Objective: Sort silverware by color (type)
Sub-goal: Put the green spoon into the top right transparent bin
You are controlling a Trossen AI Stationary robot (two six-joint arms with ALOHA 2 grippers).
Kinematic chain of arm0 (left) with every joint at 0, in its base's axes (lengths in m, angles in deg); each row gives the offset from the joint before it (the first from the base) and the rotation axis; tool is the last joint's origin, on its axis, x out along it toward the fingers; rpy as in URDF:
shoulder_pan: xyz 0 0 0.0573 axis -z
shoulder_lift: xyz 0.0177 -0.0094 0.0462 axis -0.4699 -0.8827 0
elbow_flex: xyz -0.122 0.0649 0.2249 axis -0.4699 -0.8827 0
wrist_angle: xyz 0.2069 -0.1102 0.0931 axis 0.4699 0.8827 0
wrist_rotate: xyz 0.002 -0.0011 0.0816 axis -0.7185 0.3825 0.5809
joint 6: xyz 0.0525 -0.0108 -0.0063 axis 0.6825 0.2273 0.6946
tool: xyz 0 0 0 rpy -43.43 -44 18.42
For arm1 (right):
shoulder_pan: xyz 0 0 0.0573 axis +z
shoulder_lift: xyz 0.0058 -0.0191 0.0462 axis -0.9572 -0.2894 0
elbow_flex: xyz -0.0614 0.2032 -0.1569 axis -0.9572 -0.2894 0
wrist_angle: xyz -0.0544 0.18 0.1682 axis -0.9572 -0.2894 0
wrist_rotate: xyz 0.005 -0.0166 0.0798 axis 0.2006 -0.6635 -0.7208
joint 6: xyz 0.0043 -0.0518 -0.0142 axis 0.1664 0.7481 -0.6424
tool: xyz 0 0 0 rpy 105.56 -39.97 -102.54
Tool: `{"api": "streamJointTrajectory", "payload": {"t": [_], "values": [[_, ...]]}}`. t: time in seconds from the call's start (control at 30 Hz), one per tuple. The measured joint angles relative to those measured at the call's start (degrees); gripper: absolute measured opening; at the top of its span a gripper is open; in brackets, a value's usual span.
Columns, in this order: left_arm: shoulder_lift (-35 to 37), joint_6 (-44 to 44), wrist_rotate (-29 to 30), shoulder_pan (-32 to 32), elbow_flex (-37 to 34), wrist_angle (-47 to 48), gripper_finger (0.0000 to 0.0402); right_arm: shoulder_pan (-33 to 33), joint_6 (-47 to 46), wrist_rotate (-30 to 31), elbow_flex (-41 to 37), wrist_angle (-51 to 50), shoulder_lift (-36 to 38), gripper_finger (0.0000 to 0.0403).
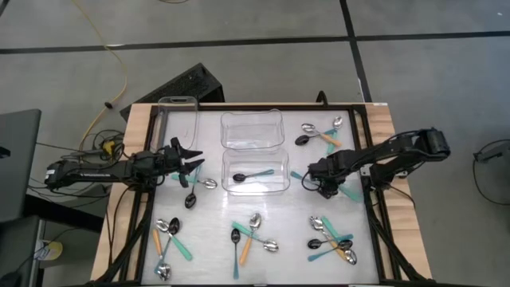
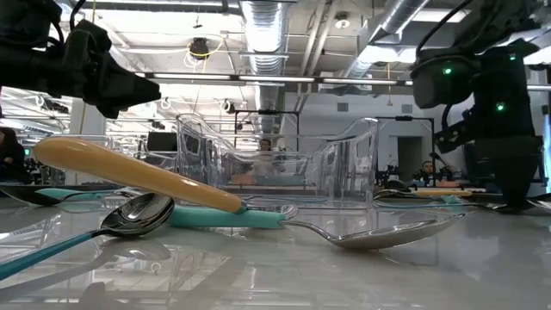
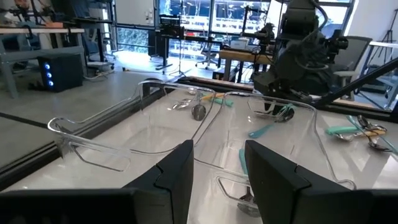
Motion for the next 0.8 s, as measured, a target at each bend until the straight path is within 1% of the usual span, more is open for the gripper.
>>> {"api": "streamJointTrajectory", "payload": {"t": [0.07,0.13,0.27,0.33,0.37,0.4,0.5,0.57,0.67,0.8], "values": [[0.0,0.0,0.0,0.0,0.0,0.2,0.0130,-0.4,0.6,-0.4,0.2,0.2,-1.4,0.0150],[0.0,0.0,0.0,0.0,0.0,0.2,0.0130,-0.8,1.1,-0.4,0.3,0.4,-2.1,0.0130],[0.0,0.1,0.0,0.0,0.0,0.2,0.0130,-1.8,1.2,-1.0,0.0,0.9,-1.3,0.0070],[0.0,0.1,0.0,0.0,0.0,0.2,0.0130,-2.0,1.2,-0.1,-0.2,0.7,0.2,0.0040],[0.0,0.1,0.0,0.0,0.0,0.2,0.0130,-2.0,1.6,0.8,0.0,0.6,1.0,0.0035],[0.0,0.1,0.0,0.0,0.0,0.2,0.0130,-1.8,2.0,2.3,0.2,0.4,1.8,0.0035],[0.0,0.3,0.0,0.0,0.0,0.2,0.0130,-1.7,3.4,9.1,2.0,-0.1,4.3,0.0035],[0.0,0.3,0.0,0.0,0.0,0.2,0.0130,-1.7,4.5,11.7,4.4,-0.9,6.2,0.0035],[0.0,0.3,0.0,0.0,0.0,0.2,0.0130,-1.8,7.8,14.5,9.1,-3.4,7.9,0.0036],[0.0,0.3,0.1,0.0,0.0,0.2,0.0130,-2.6,16.6,23.0,17.7,-2.6,8.7,0.0040]]}}
